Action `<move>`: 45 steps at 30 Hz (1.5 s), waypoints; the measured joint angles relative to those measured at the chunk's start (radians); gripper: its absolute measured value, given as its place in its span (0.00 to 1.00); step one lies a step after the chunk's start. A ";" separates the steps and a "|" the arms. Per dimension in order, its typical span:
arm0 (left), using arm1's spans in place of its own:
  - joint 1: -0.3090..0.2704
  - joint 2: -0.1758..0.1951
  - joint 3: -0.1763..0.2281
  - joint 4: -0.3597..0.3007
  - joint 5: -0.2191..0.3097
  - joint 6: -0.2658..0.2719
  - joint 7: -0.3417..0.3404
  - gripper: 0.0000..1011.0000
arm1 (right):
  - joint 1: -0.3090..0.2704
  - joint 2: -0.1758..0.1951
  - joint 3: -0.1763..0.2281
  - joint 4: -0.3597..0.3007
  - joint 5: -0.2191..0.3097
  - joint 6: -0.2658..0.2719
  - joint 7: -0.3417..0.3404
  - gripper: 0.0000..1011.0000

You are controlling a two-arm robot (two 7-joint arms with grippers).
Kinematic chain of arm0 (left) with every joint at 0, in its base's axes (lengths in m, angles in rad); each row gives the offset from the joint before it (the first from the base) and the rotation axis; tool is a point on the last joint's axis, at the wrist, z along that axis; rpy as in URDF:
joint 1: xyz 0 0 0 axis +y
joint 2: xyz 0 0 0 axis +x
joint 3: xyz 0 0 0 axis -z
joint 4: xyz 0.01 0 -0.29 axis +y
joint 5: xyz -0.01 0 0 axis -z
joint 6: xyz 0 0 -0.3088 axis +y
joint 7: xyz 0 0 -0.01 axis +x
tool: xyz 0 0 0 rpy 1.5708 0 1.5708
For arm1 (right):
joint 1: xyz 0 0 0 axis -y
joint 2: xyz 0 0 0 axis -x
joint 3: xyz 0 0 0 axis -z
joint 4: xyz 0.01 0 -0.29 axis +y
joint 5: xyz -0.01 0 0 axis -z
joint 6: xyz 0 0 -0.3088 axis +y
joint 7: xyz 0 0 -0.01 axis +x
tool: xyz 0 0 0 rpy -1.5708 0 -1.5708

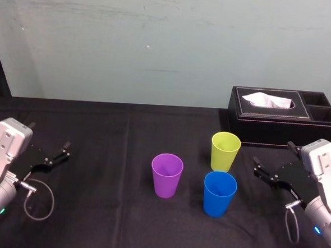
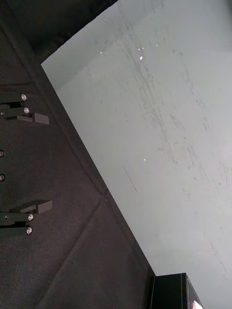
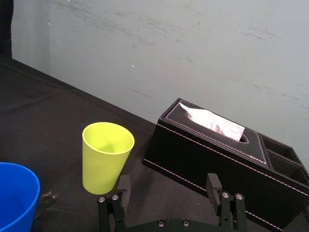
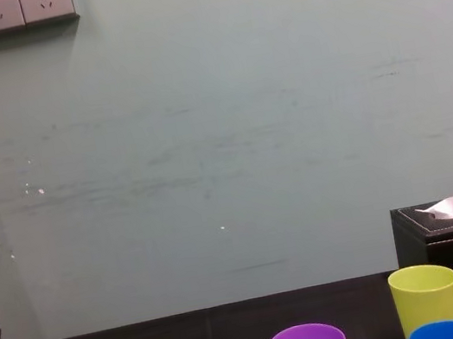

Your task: Stack the three plastic cups sequentially using one hand.

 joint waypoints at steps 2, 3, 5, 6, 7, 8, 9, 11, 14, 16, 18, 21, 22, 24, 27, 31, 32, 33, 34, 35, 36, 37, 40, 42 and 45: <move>0.000 0.000 0.000 0.000 0.000 0.000 0.000 0.99 | 0.000 0.000 0.000 0.000 0.000 0.000 0.000 0.99; 0.000 0.000 0.000 0.000 0.000 0.000 0.000 0.99 | 0.000 0.000 0.000 0.000 0.000 0.000 0.000 0.99; 0.000 0.000 0.000 0.000 0.000 0.000 0.000 0.99 | 0.000 0.000 0.000 0.000 0.000 0.000 0.000 0.99; 0.000 0.000 0.000 0.000 0.000 0.000 0.000 0.99 | 0.000 0.000 0.000 0.000 0.000 0.000 0.000 0.99; 0.000 0.000 0.000 0.000 0.000 0.000 0.000 0.99 | 0.000 0.000 0.000 0.000 0.000 0.000 0.000 0.99; 0.000 0.000 0.000 0.000 0.000 0.000 0.000 0.99 | 0.000 0.000 0.000 0.000 0.000 0.000 0.000 0.99; 0.000 0.000 0.000 0.000 0.000 0.000 0.000 0.99 | 0.000 0.000 0.000 0.000 0.000 0.000 0.000 0.99; 0.000 0.000 0.000 0.000 0.000 0.000 0.000 0.99 | 0.000 0.000 0.000 0.000 0.000 0.000 0.000 0.99; 0.000 0.000 0.000 0.000 0.000 0.000 0.000 0.99 | 0.000 0.000 0.000 0.000 0.000 0.000 0.000 0.99; 0.000 0.000 0.000 0.000 0.000 0.000 0.000 0.99 | 0.000 0.000 0.000 0.000 0.000 0.000 0.000 0.99; 0.000 0.000 0.000 0.000 0.000 0.000 0.000 0.99 | 0.000 0.000 0.000 0.000 0.000 0.000 0.000 0.99; 0.000 0.000 0.000 0.000 0.000 0.000 0.000 0.99 | 0.000 0.000 0.000 0.000 0.000 0.000 0.000 0.99; 0.000 0.000 0.000 0.000 0.000 0.000 0.000 0.99 | 0.000 0.000 0.000 0.000 0.000 0.000 0.000 0.99; 0.000 0.000 0.000 0.000 0.000 0.000 0.000 0.99 | 0.000 0.000 0.000 0.000 0.000 0.000 0.000 0.99; 0.000 0.000 0.000 0.000 0.000 0.000 0.000 0.99 | 0.000 0.000 0.000 0.000 0.000 0.000 0.000 0.99; 0.000 0.000 0.000 0.000 0.000 0.000 0.000 0.99 | 0.000 0.000 0.000 0.000 0.000 0.000 0.000 0.99; 0.000 0.000 0.000 0.000 0.000 0.000 0.000 0.99 | 0.000 0.000 0.000 0.000 0.000 0.000 0.000 0.99; 0.000 0.000 0.000 0.000 0.000 0.000 0.000 0.99 | 0.000 0.000 0.000 0.000 0.000 0.000 0.000 0.99; 0.000 0.000 0.000 0.000 0.000 0.000 0.000 0.99 | 0.000 0.000 0.000 0.000 0.000 0.000 0.000 0.99; 0.000 0.000 0.000 0.000 0.000 0.000 0.000 0.99 | 0.000 0.000 0.000 0.000 0.000 0.000 0.000 0.99; 0.000 0.000 0.000 0.000 0.000 0.000 0.000 0.99 | 0.000 0.000 0.000 0.000 0.000 0.000 0.000 0.99; 0.000 0.000 0.000 0.000 0.000 0.000 0.000 0.99 | 0.000 0.000 0.000 0.000 0.000 0.000 0.000 0.99; 0.000 0.000 0.000 0.000 0.000 0.000 0.000 0.99 | 0.000 0.000 0.000 0.000 0.000 0.000 0.000 0.99; 0.000 0.000 0.000 0.000 0.000 0.000 0.000 0.99 | -0.005 0.000 0.004 -0.004 0.001 -0.001 0.003 0.99; 0.000 0.000 0.000 0.000 0.000 0.000 0.000 0.99 | -0.016 0.001 0.015 -0.018 0.007 -0.002 0.019 0.99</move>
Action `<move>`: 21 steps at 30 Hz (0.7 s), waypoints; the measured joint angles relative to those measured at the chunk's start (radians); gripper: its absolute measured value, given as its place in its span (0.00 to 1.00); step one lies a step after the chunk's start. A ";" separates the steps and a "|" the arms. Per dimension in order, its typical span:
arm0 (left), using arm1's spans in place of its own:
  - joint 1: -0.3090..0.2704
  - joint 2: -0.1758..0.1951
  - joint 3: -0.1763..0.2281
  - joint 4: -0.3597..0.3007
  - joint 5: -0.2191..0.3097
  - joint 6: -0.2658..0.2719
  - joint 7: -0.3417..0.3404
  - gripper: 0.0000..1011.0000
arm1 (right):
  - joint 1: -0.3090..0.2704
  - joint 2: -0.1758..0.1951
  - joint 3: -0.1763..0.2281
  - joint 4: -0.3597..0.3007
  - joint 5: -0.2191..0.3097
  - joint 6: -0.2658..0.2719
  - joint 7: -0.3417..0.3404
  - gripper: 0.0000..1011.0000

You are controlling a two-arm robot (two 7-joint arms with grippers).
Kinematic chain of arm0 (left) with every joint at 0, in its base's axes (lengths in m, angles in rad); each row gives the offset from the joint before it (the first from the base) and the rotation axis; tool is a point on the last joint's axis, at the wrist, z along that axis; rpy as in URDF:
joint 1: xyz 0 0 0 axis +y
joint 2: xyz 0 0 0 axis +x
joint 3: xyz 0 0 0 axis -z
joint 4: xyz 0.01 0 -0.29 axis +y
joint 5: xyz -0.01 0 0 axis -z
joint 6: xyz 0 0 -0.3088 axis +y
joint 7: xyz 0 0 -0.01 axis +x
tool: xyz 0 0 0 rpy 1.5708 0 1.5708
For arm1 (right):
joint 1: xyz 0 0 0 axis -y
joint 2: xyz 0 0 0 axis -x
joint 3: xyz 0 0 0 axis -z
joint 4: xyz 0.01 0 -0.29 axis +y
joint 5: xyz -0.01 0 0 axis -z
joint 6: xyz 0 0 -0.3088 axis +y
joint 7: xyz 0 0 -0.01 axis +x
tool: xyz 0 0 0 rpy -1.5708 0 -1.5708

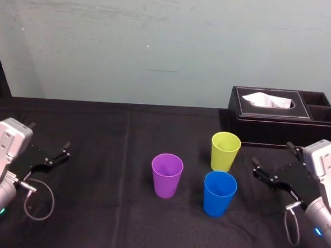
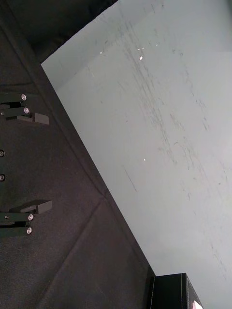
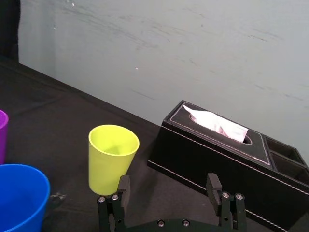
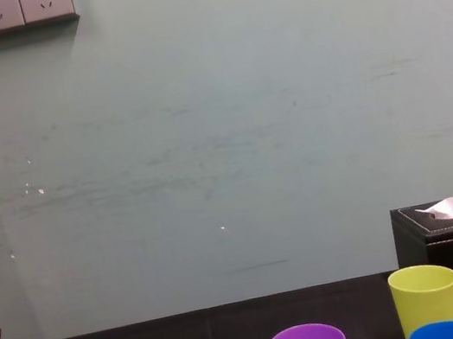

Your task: Stack the three plastic cups sequentially using one hand.

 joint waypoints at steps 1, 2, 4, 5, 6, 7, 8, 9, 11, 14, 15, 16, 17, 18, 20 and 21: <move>0.000 0.000 0.000 0.000 0.000 0.000 0.000 0.99 | -0.008 0.001 0.007 -0.007 0.007 0.001 0.008 0.99; 0.000 0.000 0.000 0.000 0.000 0.000 0.000 0.99 | -0.011 0.001 0.011 -0.010 0.010 0.002 0.012 0.99; 0.000 0.000 0.000 0.000 0.000 0.000 0.000 0.99 | -0.023 0.004 0.022 -0.022 0.021 0.015 0.023 0.99; 0.000 0.000 0.000 0.000 0.000 0.000 0.000 0.99 | -0.026 0.005 0.025 -0.027 0.024 0.020 0.027 0.99; 0.000 0.000 0.000 0.000 0.000 0.000 0.000 0.99 | -0.030 0.006 0.029 -0.033 0.027 0.027 0.030 0.99; 0.000 0.000 0.000 0.000 0.000 0.000 0.000 0.99 | -0.040 0.011 0.035 -0.047 0.032 0.042 0.037 0.99; 0.000 0.000 0.000 0.000 0.000 0.000 0.000 0.99 | -0.046 0.013 0.039 -0.055 0.037 0.051 0.040 0.99; 0.000 0.000 0.000 0.000 0.000 0.000 0.000 0.99 | -0.052 0.016 0.042 -0.062 0.041 0.060 0.045 0.99; 0.000 0.000 0.000 0.000 0.000 0.000 0.000 0.99 | -0.069 0.024 0.054 -0.088 0.056 0.085 0.057 0.99; 0.000 0.000 0.000 0.000 0.000 0.000 0.000 0.99 | -0.091 0.034 0.067 -0.119 0.075 0.111 0.072 0.99; 0.000 0.000 0.000 0.000 0.000 0.000 0.000 0.99 | -0.107 0.044 0.077 -0.142 0.088 0.129 0.084 0.99; 0.000 0.000 0.000 0.000 0.000 0.000 0.000 0.99 | -0.114 0.048 0.081 -0.154 0.094 0.138 0.091 0.99; 0.000 0.000 0.000 0.000 0.000 0.000 0.000 0.99 | -0.121 0.053 0.083 -0.165 0.099 0.147 0.098 0.99; 0.000 0.000 0.000 0.000 0.000 0.000 0.000 0.99 | -0.135 0.066 0.088 -0.191 0.107 0.169 0.114 0.99; 0.000 0.000 0.000 0.000 0.000 0.000 0.000 0.99 | -0.153 0.084 0.094 -0.223 0.120 0.201 0.137 0.99; 0.000 0.000 0.000 0.000 0.000 0.000 0.000 0.99 | -0.153 0.084 0.094 -0.223 0.120 0.201 0.137 0.99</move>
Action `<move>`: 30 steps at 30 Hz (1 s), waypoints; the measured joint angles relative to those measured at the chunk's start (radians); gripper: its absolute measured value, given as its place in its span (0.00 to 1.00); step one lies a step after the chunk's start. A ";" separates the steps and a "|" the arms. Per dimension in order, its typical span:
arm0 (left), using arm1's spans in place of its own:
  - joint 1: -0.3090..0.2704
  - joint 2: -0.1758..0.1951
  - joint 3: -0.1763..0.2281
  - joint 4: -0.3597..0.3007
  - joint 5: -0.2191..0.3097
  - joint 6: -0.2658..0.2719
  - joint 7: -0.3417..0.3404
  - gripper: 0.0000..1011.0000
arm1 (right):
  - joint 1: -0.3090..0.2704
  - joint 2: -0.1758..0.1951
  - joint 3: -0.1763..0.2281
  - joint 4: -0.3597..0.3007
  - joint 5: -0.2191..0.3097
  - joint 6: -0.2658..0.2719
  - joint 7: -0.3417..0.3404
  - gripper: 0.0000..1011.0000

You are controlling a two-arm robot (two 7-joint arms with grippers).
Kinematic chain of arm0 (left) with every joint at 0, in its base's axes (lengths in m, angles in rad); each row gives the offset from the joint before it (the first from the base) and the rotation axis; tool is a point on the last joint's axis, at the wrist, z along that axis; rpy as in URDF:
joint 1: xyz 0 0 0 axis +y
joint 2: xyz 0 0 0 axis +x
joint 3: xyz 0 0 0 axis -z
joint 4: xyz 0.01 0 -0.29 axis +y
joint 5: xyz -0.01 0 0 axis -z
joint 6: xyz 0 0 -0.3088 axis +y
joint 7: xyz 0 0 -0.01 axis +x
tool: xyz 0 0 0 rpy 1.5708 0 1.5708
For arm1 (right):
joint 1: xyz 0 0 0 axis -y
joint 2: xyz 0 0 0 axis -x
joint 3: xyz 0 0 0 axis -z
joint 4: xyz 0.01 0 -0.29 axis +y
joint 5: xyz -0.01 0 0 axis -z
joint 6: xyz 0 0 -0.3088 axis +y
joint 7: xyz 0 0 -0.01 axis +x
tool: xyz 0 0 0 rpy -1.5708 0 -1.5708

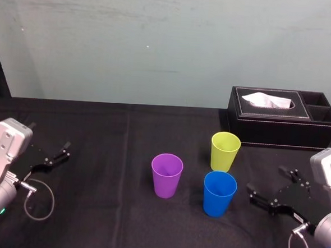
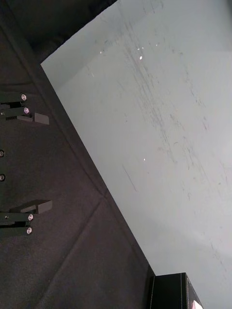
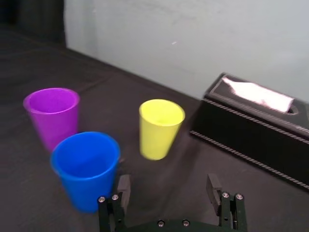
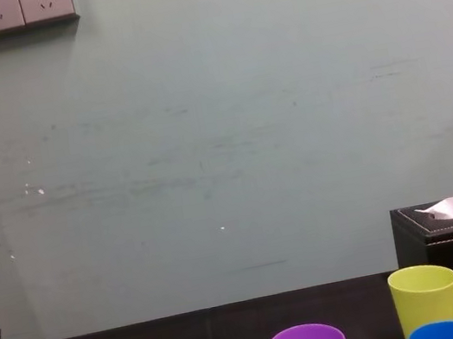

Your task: Stack the three plastic cups sequentially using one hand.

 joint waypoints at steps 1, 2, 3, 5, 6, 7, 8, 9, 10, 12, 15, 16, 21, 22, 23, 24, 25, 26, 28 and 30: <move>0.000 0.000 0.000 0.000 0.000 0.000 0.000 0.99 | -0.019 0.015 0.009 -0.033 0.016 0.033 0.022 0.99; 0.000 0.000 0.000 0.000 0.000 0.000 0.000 0.99 | -0.025 0.018 0.011 -0.043 0.022 0.044 0.029 0.99; 0.000 0.000 0.000 0.000 0.000 0.000 0.000 0.99 | -0.030 0.021 0.014 -0.052 0.029 0.055 0.035 0.99; 0.000 0.000 0.000 0.000 0.000 0.000 0.000 0.99 | -0.039 0.025 0.019 -0.067 0.042 0.081 0.049 0.99; 0.000 0.000 0.000 0.000 0.000 0.000 0.000 0.99 | -0.046 0.028 0.023 -0.081 0.055 0.107 0.060 0.99; 0.000 0.000 0.000 0.000 0.000 0.000 0.000 0.99 | -0.046 0.028 0.023 -0.081 0.055 0.107 0.060 0.99; 0.000 0.000 0.000 0.000 0.000 0.000 0.000 0.99 | -0.051 0.029 0.026 -0.092 0.064 0.130 0.069 0.99; 0.000 0.000 0.000 0.000 0.000 0.000 0.000 0.99 | -0.054 0.030 0.029 -0.102 0.071 0.154 0.076 0.99; 0.000 0.000 0.000 0.000 0.000 0.000 0.000 0.99 | -0.056 0.030 0.030 -0.107 0.074 0.165 0.079 0.99; 0.000 0.000 0.000 0.000 0.000 0.000 0.000 0.99 | -0.057 0.030 0.032 -0.120 0.079 0.194 0.086 0.99; 0.000 0.000 0.000 0.000 0.000 0.000 0.000 0.99 | -0.057 0.022 0.033 -0.129 0.082 0.224 0.094 0.99; 0.000 0.000 0.000 0.000 0.000 0.000 0.000 0.99 | -0.056 0.019 0.033 -0.130 0.082 0.229 0.096 0.99; 0.000 0.000 0.000 0.000 0.000 0.000 0.000 0.99 | -0.044 -0.002 0.030 -0.131 0.082 0.257 0.107 0.99; 0.000 0.000 0.000 0.000 0.000 0.000 0.000 0.99 | -0.038 -0.009 0.027 -0.130 0.080 0.264 0.111 0.99; 0.000 0.000 0.000 0.000 0.000 0.000 0.000 0.99 | -0.035 -0.013 0.026 -0.129 0.078 0.268 0.113 0.99; 0.000 0.000 0.000 0.000 0.000 0.000 0.000 0.99 | -0.032 -0.017 0.024 -0.128 0.076 0.271 0.115 0.99; 0.000 0.000 0.000 0.000 0.000 0.000 0.000 0.99 | -0.026 -0.024 0.021 -0.125 0.073 0.278 0.119 0.99; 0.000 0.000 0.000 0.000 0.000 0.000 0.000 0.99 | -0.022 -0.028 0.019 -0.122 0.071 0.282 0.122 0.99; 0.000 0.000 0.000 0.000 0.000 0.000 0.000 0.99 | -0.010 -0.038 0.015 -0.115 0.065 0.293 0.128 0.99; 0.000 0.000 0.000 0.000 0.000 0.000 0.000 0.99 | 0.000 -0.047 0.012 -0.107 0.060 0.303 0.135 0.99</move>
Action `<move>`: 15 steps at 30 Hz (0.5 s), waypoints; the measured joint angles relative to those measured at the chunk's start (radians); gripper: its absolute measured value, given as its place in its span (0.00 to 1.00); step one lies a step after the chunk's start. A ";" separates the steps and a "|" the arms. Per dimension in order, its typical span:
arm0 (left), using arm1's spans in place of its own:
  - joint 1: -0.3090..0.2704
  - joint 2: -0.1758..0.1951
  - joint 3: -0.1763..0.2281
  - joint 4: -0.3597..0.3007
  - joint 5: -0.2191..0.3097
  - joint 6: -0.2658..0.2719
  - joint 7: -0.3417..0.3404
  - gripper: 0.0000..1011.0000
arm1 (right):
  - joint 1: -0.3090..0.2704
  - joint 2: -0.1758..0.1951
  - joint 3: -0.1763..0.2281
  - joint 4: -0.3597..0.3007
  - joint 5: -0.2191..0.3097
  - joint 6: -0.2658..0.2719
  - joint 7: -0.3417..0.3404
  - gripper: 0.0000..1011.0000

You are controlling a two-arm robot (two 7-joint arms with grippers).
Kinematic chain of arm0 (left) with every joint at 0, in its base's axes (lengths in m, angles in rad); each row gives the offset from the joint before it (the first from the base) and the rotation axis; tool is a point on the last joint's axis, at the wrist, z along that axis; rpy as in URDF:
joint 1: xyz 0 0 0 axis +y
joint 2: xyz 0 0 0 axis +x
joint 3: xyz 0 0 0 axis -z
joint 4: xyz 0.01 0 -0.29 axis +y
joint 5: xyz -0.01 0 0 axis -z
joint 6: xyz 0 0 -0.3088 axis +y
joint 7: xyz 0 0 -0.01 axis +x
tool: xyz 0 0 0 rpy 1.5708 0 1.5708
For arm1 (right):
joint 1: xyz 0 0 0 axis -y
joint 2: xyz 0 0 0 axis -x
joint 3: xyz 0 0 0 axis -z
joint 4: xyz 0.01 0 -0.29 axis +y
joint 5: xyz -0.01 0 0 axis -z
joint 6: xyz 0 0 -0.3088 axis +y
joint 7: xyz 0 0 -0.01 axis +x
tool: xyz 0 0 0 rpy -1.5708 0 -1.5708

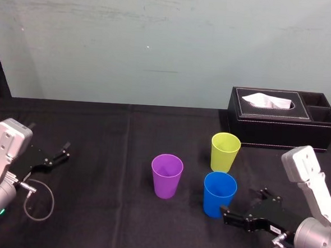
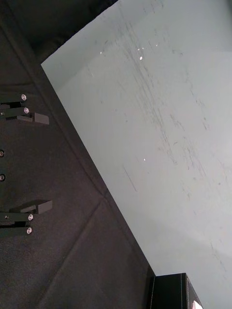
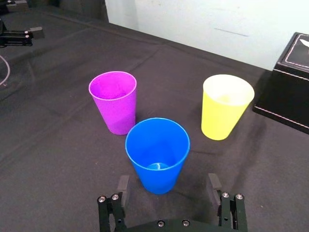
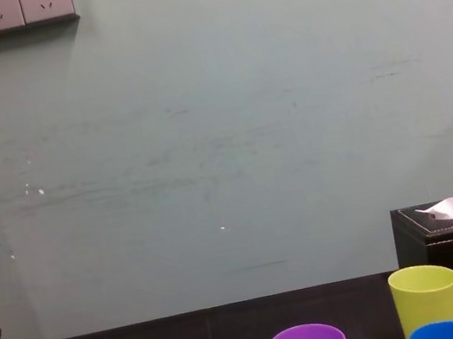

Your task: Stack the three plastic cups sequentially using one hand.

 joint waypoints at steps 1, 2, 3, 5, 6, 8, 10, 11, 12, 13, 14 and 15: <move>0.000 0.000 0.000 0.000 0.000 0.000 0.000 0.99 | 0.004 -0.003 -0.001 0.003 -0.002 0.003 0.002 0.99; 0.000 0.000 0.000 0.000 0.000 0.000 0.000 0.99 | 0.007 -0.006 -0.002 0.005 -0.003 0.006 0.005 0.99; 0.000 0.000 0.000 0.000 0.000 0.000 0.000 0.99 | 0.010 -0.009 -0.003 0.007 -0.006 0.008 0.007 0.99; 0.000 0.000 0.000 0.000 0.000 0.000 0.000 0.99 | 0.021 -0.020 -0.007 0.017 -0.013 0.013 0.013 0.99; 0.000 0.000 0.000 0.000 0.000 0.000 0.000 0.99 | 0.027 -0.027 -0.010 0.025 -0.017 0.014 0.017 0.99; 0.000 0.000 0.000 0.000 0.000 0.000 0.000 0.99 | 0.031 -0.031 -0.012 0.030 -0.019 0.015 0.019 0.99; 0.000 0.000 0.000 0.000 0.000 0.000 0.000 0.99 | 0.040 -0.043 -0.017 0.043 -0.027 0.016 0.024 0.99; 0.000 0.000 0.000 0.000 0.000 0.000 0.000 0.99 | 0.045 -0.050 -0.019 0.050 -0.032 0.016 0.027 0.99; 0.000 0.000 0.000 0.000 0.000 0.000 0.000 0.99 | 0.048 -0.054 -0.021 0.054 -0.036 0.016 0.028 0.99; 0.000 0.000 0.000 0.000 0.000 0.000 0.000 0.99 | 0.051 -0.058 -0.022 0.059 -0.039 0.016 0.028 0.99; 0.000 0.000 0.000 0.000 0.000 0.000 0.000 0.99 | 0.056 -0.066 -0.024 0.068 -0.046 0.016 0.029 0.99; 0.000 0.000 0.000 0.000 0.000 0.000 0.000 0.99 | 0.059 -0.069 -0.025 0.072 -0.049 0.016 0.030 0.99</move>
